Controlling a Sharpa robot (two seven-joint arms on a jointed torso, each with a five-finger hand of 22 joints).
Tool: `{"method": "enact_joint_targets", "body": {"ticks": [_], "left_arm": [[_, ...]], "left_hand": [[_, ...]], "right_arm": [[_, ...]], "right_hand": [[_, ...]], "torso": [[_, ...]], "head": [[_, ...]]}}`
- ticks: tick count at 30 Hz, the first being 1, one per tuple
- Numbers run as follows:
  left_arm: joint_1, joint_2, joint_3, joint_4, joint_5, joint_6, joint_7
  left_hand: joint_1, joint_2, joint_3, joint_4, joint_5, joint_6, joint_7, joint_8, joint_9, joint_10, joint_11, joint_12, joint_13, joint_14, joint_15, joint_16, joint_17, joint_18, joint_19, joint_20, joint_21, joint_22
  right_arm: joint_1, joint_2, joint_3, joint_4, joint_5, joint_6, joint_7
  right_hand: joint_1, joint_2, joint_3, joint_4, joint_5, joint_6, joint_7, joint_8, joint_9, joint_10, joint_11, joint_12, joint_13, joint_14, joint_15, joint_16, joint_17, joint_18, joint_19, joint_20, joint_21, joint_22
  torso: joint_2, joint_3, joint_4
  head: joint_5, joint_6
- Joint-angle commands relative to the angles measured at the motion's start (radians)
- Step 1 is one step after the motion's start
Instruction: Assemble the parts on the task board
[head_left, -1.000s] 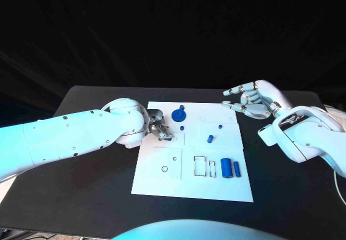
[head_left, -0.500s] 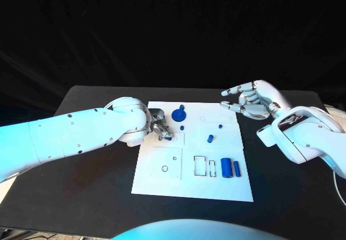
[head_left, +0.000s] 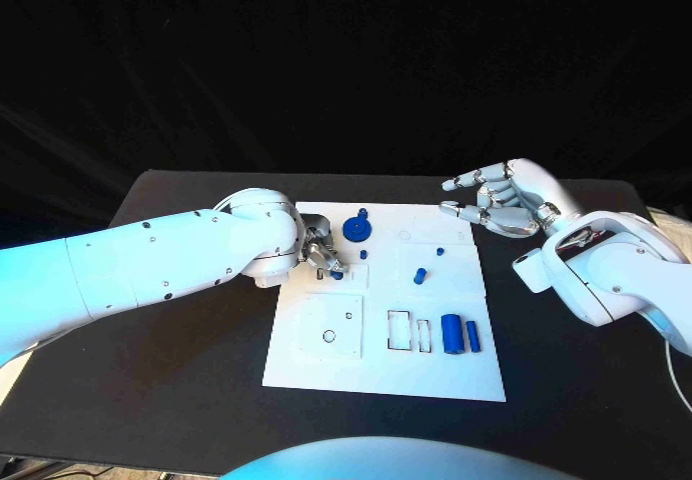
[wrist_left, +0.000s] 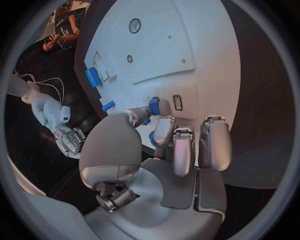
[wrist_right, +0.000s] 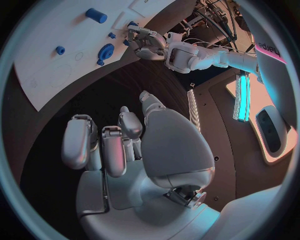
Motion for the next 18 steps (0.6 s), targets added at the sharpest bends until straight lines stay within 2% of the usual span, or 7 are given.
{"method": "enact_joint_targets", "body": {"ticks": [1, 15, 18], "left_arm": [[-0.011, 0.008, -0.009, -0.002, 0.012, 0.054, -0.01], [-0.01, 0.019, -0.009, -0.01, 0.007, 0.053, -0.01], [-0.01, 0.019, -0.009, -0.011, 0.006, 0.058, -0.01]], "left_hand": [[-0.011, 0.0, -0.009, -0.001, -0.001, 0.002, -0.006, 0.001, 0.001, 0.006, -0.004, 0.007, 0.003, 0.103, -0.005, 0.003, 0.263, -0.005, 0.001, -0.004, -0.001, 0.01], [-0.055, 0.0, -0.048, 0.017, -0.003, 0.018, -0.011, 0.008, 0.008, 0.018, -0.009, 0.022, 0.017, 0.103, -0.009, 0.003, 0.263, -0.007, 0.007, -0.008, 0.004, 0.021], [-0.062, -0.002, -0.059, 0.02, -0.003, 0.021, -0.012, 0.009, 0.009, 0.02, -0.009, 0.024, 0.019, 0.103, -0.009, 0.003, 0.263, -0.007, 0.008, -0.008, 0.005, 0.022]], "right_arm": [[-0.001, 0.001, 0.0, 0.001, 0.007, 0.014, 0.001], [-0.001, 0.001, 0.0, -0.002, 0.008, 0.02, -0.001], [-0.001, 0.001, 0.0, -0.003, 0.008, 0.022, -0.001]], "right_hand": [[0.007, 0.003, -0.006, -0.001, 0.006, 0.005, 0.001, 0.004, 0.001, -0.006, -0.001, -0.007, -0.001, 0.068, 0.003, -0.006, 0.109, 0.003, -0.005, -0.001, -0.005, -0.001], [0.008, 0.004, -0.007, -0.001, 0.006, 0.004, 0.001, 0.003, 0.001, -0.008, -0.001, -0.01, -0.003, 0.068, 0.003, -0.008, 0.107, 0.004, -0.006, -0.001, -0.006, -0.004], [0.008, 0.004, -0.007, -0.001, 0.006, 0.004, 0.001, 0.003, 0.001, -0.008, -0.001, -0.01, -0.003, 0.068, 0.003, -0.008, 0.107, 0.004, -0.006, -0.001, -0.006, -0.004]], "torso": [[0.0, -0.0003, 0.0008], [0.0, 0.0003, 0.0006], [0.0, -0.0005, 0.0007]], "head": [[-0.001, -0.002], [-0.001, -0.002], [-0.002, -0.004]]}}
